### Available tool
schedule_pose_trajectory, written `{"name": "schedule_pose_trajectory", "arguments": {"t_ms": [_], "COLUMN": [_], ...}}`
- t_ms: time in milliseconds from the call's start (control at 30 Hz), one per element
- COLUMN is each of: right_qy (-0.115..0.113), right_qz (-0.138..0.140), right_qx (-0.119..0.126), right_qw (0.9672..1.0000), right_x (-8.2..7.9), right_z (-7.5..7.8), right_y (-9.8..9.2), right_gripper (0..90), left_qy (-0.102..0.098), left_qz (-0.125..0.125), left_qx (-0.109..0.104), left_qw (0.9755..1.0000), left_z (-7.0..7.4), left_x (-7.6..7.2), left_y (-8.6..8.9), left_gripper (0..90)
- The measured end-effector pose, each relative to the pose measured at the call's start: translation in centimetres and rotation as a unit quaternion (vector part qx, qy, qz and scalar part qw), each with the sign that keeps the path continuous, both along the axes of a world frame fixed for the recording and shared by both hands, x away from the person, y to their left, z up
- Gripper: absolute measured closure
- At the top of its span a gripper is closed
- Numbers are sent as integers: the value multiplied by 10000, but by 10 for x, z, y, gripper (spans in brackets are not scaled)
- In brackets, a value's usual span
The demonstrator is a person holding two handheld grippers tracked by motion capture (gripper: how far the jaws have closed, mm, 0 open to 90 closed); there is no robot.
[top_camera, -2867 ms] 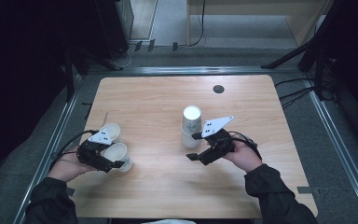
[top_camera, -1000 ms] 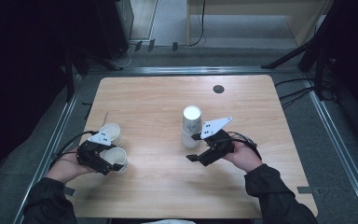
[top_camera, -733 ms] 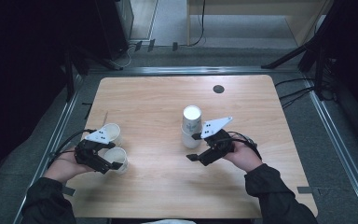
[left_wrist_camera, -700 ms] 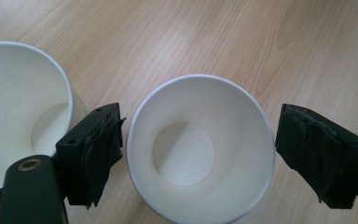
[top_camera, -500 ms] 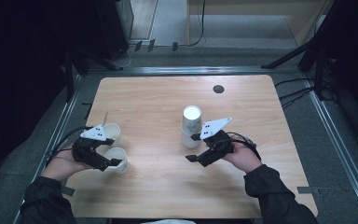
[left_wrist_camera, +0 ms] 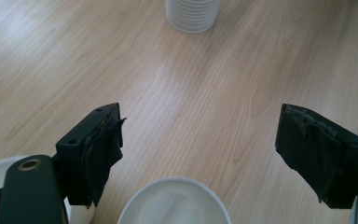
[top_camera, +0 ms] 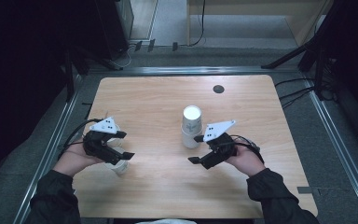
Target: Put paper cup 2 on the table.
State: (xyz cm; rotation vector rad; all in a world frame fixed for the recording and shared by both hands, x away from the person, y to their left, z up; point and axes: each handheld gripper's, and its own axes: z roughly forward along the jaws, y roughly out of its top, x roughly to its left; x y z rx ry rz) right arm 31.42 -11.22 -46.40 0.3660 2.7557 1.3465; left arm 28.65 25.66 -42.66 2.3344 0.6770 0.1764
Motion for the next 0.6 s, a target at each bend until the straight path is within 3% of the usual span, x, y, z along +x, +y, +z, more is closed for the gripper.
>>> {"name": "schedule_pose_trajectory", "arguments": {"t_ms": [167,433,600], "right_qy": [-21,15,10], "right_qz": [-135,-350,-353], "right_qx": [-15,11,-44], "right_qw": [9999,9994,9994], "right_x": [-5,-14,-20], "right_z": [-1,-2,-4], "right_y": [-8,-22,-24], "right_gripper": [233,233,232], "left_qy": [-29,217,179], "left_qz": [-130,-143,-123], "left_qx": [-47,-446,-397], "left_qw": [9999,9987,9990], "left_z": [2,2,1], "left_x": [3,20,25], "left_y": [-15,-44,-59], "left_gripper": [148,154,156]}}
